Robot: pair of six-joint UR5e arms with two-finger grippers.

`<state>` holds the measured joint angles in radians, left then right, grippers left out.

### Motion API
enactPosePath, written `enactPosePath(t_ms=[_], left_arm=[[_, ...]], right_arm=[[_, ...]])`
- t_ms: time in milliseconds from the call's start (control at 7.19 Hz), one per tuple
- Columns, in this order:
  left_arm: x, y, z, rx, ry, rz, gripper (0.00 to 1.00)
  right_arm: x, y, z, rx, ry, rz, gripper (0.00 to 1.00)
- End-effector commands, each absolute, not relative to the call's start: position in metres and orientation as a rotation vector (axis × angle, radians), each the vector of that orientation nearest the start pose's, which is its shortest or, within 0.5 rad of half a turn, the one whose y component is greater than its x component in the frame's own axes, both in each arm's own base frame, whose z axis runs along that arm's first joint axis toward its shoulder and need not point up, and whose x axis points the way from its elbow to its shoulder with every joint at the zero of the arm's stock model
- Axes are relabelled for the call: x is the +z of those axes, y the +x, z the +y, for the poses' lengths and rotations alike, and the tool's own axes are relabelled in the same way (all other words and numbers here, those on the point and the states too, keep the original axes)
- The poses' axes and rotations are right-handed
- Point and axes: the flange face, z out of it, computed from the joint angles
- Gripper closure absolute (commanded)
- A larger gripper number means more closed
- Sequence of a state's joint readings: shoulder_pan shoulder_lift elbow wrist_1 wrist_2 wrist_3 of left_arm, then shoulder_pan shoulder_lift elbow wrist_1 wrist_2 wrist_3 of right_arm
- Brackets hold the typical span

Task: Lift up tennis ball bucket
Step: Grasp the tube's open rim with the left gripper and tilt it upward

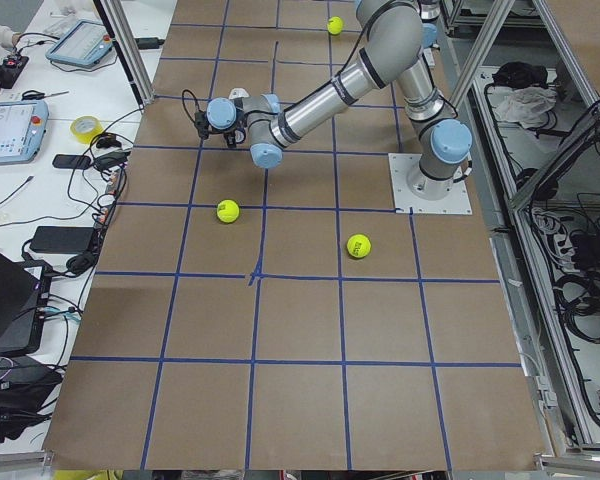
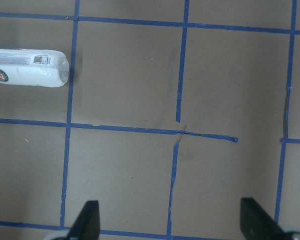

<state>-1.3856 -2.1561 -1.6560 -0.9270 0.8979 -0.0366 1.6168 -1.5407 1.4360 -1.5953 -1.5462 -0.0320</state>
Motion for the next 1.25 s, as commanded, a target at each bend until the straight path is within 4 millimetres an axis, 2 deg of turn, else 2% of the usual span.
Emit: enactPosePath(t_ms=[0, 139, 417, 557, 696, 835, 974, 1113], left_arm=[[0.186, -0.080, -0.663, -0.009, 0.336, -2.441, 0.00], [0.186, -0.089, -0.662, -0.018, 0.322, -2.443, 0.00], [0.187, -0.097, -0.661, -0.017, 0.305, -2.445, 0.10], [0.187, -0.101, -0.661, -0.019, 0.296, -2.446, 0.27], [0.187, -0.103, -0.660, -0.025, 0.295, -2.446, 0.74], [0.190, -0.103, -0.661, -0.025, 0.300, -2.447, 1.00], [0.195, -0.102, -0.661, -0.030, 0.341, -2.446, 1.00], [0.209, -0.101, -0.665, -0.018, 0.392, -2.446, 1.00]], right_arm=[[0.541, 0.159, -0.508, -0.196, -0.129, 3.109, 0.00], [0.541, 0.159, -0.508, -0.196, -0.129, 3.109, 0.00], [0.541, 0.159, -0.508, -0.196, -0.131, 3.109, 0.00], [0.541, 0.159, -0.508, -0.193, -0.133, 3.109, 0.00], [0.543, 0.159, -0.507, -0.198, -0.133, 3.110, 0.00], [0.542, 0.159, -0.506, -0.196, -0.133, 3.109, 0.00], [0.542, 0.159, -0.506, -0.196, -0.136, 3.111, 0.00], [0.542, 0.159, -0.507, -0.196, -0.136, 3.109, 0.00]])
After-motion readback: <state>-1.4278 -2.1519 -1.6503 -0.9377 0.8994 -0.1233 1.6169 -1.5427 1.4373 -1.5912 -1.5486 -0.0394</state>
